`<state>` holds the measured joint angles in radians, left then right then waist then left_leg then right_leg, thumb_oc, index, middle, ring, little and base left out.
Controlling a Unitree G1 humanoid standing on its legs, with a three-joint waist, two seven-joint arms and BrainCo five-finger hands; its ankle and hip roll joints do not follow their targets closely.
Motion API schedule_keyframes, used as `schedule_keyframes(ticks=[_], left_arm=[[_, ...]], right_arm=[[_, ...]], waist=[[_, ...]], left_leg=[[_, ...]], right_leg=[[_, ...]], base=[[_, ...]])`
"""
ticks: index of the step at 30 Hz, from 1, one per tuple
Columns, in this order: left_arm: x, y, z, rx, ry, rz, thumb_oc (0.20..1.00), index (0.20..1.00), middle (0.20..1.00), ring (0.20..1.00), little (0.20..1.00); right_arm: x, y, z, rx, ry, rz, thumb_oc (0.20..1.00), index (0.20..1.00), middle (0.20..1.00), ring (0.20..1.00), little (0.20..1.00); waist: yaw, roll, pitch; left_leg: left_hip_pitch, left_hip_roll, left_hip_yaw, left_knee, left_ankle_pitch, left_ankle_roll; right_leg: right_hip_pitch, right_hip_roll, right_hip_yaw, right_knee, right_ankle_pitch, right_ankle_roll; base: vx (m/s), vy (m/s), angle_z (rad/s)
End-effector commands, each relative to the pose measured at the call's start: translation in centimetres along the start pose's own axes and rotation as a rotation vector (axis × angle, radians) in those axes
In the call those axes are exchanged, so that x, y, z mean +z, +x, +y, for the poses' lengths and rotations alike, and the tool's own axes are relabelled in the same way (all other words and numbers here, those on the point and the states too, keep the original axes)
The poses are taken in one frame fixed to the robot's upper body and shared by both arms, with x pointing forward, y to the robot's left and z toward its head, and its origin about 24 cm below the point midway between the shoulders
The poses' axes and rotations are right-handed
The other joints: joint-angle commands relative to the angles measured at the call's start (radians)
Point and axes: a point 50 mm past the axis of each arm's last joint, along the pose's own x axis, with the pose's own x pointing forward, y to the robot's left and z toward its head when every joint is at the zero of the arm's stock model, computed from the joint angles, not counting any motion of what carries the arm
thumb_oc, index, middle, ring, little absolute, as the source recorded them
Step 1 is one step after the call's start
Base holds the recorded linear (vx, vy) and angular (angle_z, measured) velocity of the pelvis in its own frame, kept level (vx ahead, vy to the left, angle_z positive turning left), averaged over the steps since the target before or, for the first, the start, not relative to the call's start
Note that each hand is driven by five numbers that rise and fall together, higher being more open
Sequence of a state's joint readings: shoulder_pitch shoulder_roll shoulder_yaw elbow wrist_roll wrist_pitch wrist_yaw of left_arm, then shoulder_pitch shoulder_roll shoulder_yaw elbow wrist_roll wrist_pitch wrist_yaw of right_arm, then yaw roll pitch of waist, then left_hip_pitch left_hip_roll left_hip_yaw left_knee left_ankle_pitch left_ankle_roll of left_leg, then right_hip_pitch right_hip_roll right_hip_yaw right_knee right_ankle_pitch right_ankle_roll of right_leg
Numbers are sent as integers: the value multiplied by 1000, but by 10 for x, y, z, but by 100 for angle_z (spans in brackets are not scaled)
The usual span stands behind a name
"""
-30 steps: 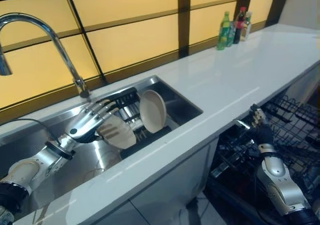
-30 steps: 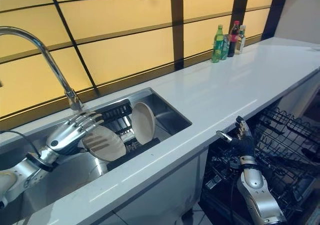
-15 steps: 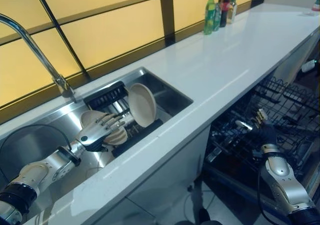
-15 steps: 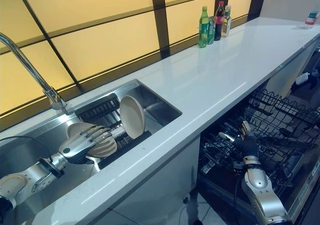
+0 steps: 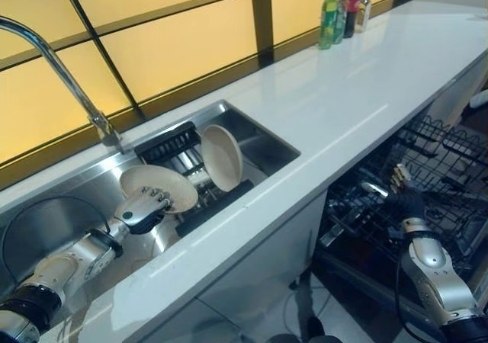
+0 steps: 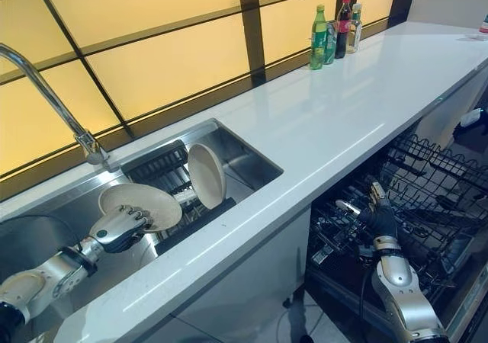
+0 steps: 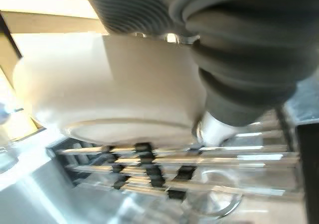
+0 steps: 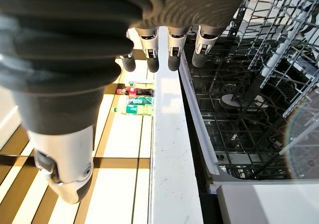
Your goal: Pick up plates and place into dishwasher.
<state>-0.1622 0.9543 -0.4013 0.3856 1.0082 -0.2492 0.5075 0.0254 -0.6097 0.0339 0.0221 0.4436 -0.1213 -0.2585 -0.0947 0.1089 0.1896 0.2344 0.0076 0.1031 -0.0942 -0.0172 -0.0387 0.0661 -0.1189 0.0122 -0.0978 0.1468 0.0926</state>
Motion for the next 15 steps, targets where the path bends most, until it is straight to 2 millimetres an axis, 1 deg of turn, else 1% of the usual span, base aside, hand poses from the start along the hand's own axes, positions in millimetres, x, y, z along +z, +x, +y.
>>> schedule_keyframes(ticks=[1, 4, 7, 13, 15], left_arm=[[-46, -10, 1, -30, 129, 224, 200, 200, 200, 200, 200], [-50, -12, -3, -30, 141, 270, 200, 200, 200, 200, 200], [-49, -13, -7, -15, 145, 298, 200, 200, 200, 200, 200], [-49, -13, -8, 11, 143, 331, 200, 200, 200, 200, 200], [-52, -15, -6, 30, 139, 345, 200, 200, 200, 200, 200]], right_arm=[[31, 14, -12, -3, -37, -134, 1000, 1000, 1000, 1000, 1000], [32, 16, -12, -1, -43, -134, 1000, 1000, 1000, 1000, 1000], [32, 15, -12, -4, -46, -132, 1000, 1000, 1000, 1000, 1000], [29, 12, -14, -6, -50, -127, 1000, 1000, 1000, 1000, 1000], [29, 11, -16, -2, -50, -126, 1000, 1000, 1000, 1000, 1000]], waist=[[4, -34, -21], [4, -34, -20], [3, -34, -21], [-3, -32, -27], [-4, -32, -31]], left_leg=[[-110, -29, -53, 85, -64, 25], [-112, -30, -55, 83, -60, 23], [-111, -30, -54, 81, -58, 22], [-103, -32, -51, 67, -54, 21], [-99, -33, -50, 63, -53, 20]], right_leg=[[-66, -100, 2, 91, -81, 109], [-70, -101, 3, 94, -81, 109], [-71, -103, 2, 95, -81, 110], [-68, -107, 1, 92, -80, 113], [-64, -107, 0, 89, -79, 113]], base=[[3, 34, -4], [1, 36, -4], [0, 0, 0], [0, 12, 2], [0, 0, 0]])
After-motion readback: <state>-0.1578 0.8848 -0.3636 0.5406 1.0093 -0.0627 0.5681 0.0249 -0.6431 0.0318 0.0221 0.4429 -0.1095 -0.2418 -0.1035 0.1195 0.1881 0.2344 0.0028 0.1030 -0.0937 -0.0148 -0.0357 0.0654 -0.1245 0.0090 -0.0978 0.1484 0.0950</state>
